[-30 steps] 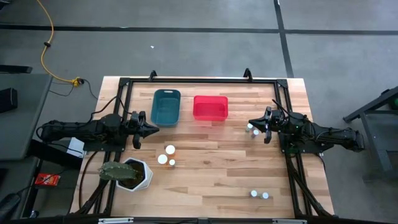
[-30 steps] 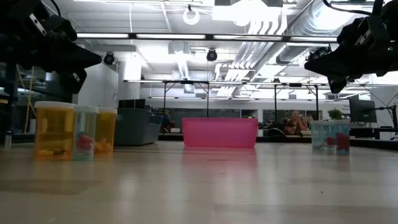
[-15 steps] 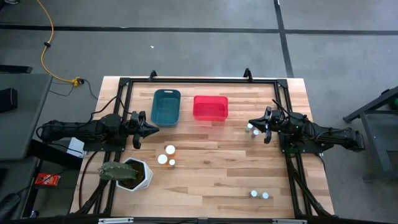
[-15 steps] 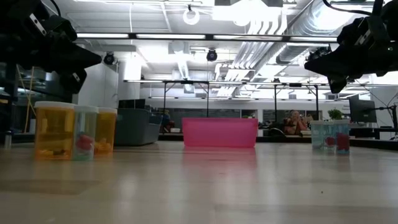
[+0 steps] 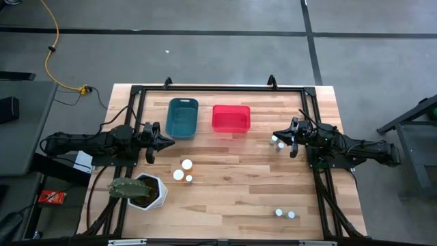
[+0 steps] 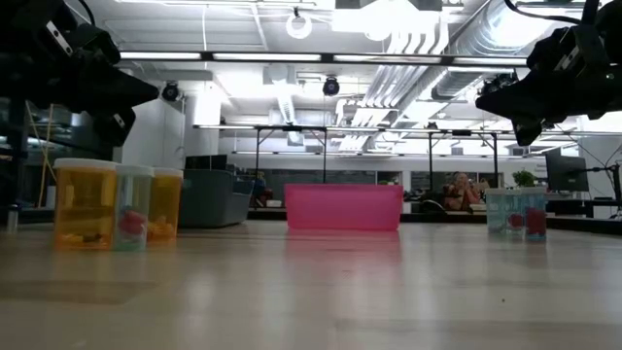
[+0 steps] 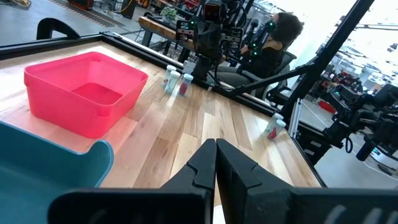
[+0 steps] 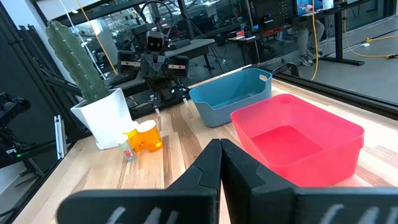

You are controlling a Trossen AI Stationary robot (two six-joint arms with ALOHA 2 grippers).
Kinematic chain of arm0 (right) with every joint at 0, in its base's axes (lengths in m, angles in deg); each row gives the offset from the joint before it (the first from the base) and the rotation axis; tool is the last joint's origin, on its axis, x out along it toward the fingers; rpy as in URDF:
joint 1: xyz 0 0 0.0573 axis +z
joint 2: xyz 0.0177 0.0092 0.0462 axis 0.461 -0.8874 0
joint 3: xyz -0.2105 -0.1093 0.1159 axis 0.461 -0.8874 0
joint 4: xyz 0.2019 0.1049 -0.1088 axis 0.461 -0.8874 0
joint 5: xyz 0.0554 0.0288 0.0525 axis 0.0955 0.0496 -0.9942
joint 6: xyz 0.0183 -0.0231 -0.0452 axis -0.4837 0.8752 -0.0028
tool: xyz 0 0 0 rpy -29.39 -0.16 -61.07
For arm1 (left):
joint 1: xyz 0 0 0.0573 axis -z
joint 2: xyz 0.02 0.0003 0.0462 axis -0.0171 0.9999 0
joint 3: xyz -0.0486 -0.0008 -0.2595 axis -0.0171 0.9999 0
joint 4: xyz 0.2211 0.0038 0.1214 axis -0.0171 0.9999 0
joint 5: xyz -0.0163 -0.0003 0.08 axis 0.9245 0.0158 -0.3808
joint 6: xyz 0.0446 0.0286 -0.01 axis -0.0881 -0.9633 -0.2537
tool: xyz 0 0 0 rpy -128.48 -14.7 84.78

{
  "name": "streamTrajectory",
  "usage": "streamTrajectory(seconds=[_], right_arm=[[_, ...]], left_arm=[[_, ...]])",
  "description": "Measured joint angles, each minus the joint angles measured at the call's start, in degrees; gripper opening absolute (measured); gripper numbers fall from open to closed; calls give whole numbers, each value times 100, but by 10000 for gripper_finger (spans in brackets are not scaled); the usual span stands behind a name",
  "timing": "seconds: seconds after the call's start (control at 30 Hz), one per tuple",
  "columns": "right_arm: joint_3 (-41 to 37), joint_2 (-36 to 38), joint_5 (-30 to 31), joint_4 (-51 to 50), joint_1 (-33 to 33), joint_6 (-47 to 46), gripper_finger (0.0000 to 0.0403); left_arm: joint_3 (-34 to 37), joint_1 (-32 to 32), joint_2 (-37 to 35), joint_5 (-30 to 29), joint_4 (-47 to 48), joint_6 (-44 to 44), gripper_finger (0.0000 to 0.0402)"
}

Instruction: Pick and place medicine bottles into bin by pill shape (circle, oval)

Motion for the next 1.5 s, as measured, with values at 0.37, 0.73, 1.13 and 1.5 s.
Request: streamTrajectory(seconds=[0.37,0.73,1.13,1.5], right_arm=[[0,0,-1,0,-1,0,0],[-1,0,-1,0,1,0,0],[0,-1,1,-2,-1,0,0],[0,-1,-1,-1,0,1,0]], left_arm=[[-1,0,0,0,-1,0,1],[0,1,0,-29,-10,-1,1],[-300,-1,655,-756,-1788,-637,61],[-2777,-1,3119,-807,470,-1549,221]])
